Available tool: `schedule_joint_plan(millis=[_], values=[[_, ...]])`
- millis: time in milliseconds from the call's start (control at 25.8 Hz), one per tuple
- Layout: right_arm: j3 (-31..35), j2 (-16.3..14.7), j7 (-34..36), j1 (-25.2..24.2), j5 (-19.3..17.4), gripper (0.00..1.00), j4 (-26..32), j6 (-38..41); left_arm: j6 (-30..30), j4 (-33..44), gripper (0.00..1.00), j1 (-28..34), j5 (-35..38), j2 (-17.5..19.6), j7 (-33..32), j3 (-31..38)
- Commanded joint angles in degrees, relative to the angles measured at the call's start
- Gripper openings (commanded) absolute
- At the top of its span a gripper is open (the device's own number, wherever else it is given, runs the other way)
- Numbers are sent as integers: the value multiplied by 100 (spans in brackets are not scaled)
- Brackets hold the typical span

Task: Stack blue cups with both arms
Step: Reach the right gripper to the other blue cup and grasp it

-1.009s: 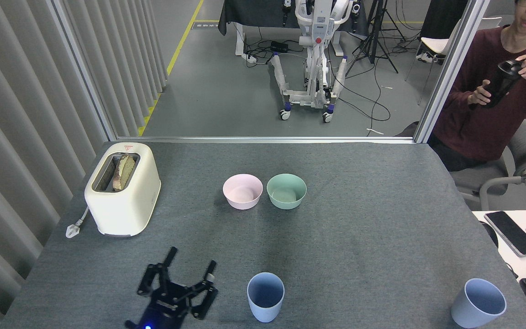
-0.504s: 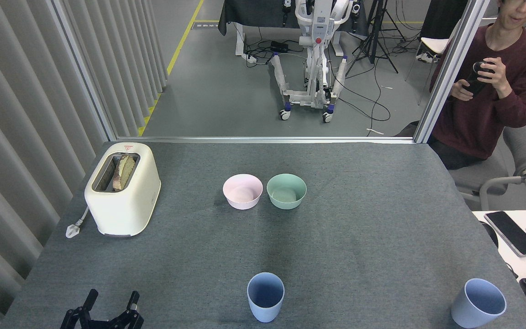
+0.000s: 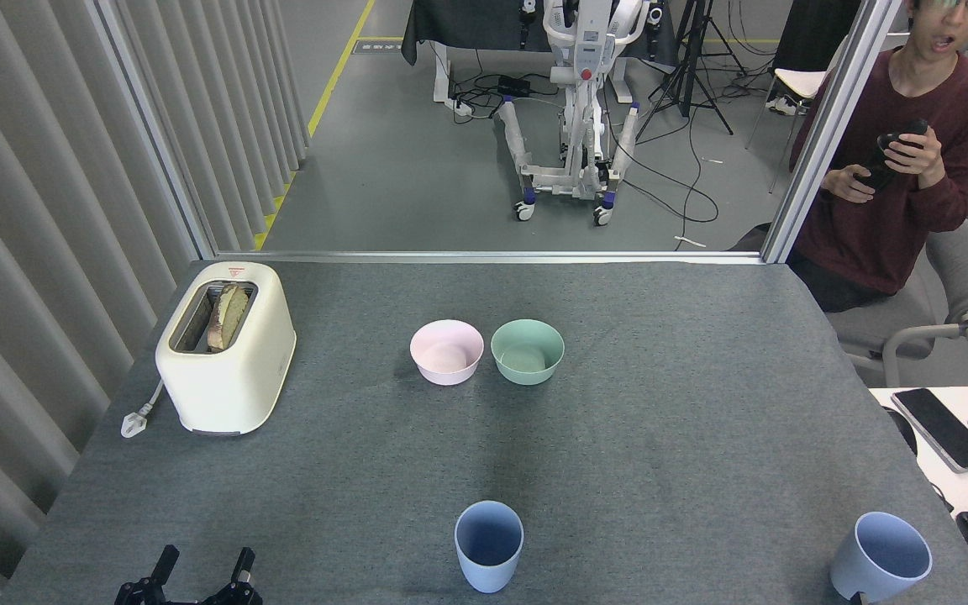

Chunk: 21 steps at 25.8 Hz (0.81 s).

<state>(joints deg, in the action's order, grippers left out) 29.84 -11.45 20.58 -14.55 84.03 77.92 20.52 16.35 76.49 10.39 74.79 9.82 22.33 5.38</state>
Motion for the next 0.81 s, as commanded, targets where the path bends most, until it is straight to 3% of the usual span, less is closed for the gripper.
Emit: schedule_joint_plan(millis=[0, 776], values=[[-40, -147, 7, 278, 43, 100, -259, -56, -18, -11, 100, -37, 0, -24, 17, -2], [-251, -340, 34, 1086, 122, 100, -1244, -206, -18, -64, 100, -28, 0, 11, 157, 7]])
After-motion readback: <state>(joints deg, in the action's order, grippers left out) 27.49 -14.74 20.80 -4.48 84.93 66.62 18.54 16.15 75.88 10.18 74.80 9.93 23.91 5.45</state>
